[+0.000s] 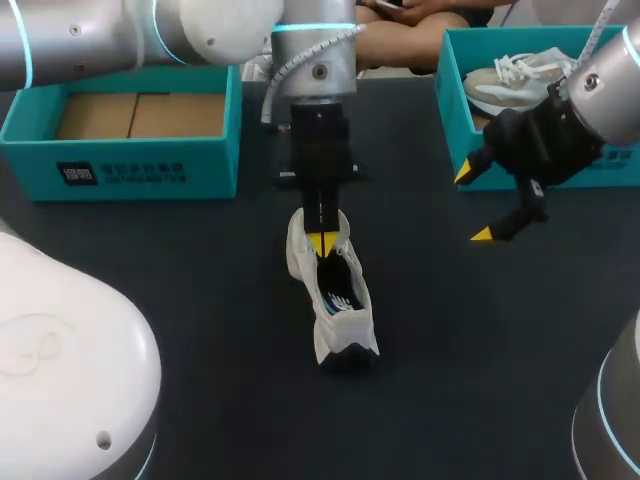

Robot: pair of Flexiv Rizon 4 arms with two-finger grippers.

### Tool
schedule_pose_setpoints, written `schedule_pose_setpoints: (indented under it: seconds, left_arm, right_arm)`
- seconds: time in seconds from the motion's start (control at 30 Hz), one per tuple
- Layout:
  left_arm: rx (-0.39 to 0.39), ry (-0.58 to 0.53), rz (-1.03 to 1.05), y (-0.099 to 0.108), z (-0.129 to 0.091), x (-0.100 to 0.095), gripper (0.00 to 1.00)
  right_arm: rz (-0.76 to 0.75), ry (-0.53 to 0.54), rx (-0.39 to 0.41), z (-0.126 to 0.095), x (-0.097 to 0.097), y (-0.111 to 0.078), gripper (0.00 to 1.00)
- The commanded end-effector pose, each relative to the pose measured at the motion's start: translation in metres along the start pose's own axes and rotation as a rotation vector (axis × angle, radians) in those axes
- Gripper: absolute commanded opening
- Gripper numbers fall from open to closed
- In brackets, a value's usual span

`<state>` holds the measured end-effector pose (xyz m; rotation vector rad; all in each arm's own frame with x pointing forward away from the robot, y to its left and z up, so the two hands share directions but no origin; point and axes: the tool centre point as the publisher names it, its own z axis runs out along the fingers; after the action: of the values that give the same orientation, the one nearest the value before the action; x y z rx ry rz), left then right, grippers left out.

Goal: Take the shoe out of the shoebox, open the shoe tongue, remove and reinsert the insole, then place the shoe into the shoebox

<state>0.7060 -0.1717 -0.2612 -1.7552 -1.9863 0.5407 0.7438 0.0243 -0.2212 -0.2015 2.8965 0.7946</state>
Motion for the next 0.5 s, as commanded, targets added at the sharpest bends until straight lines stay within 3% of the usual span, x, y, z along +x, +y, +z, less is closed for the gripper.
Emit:
schedule_pose_setpoints:
  seconds: [0.03, 0.27, 0.5]
  left_arm:
    - [-0.034, -0.024, 0.017, 0.004, 0.021, -0.003, 0.0]
    - [-0.116, -0.054, -0.021, 0.015, 0.044, -0.018, 0.0]
    - [-0.116, -0.026, -0.022, 0.016, 0.046, -0.019, 0.0]
  right_arm:
    - [0.0, -0.001, 0.002, 0.001, 0.001, 0.0, 1.0]
    - [0.0, -0.001, 0.002, 0.001, 0.001, 0.0, 1.0]
    - [0.0, -0.001, 0.002, 0.001, 0.001, 0.0, 1.0]
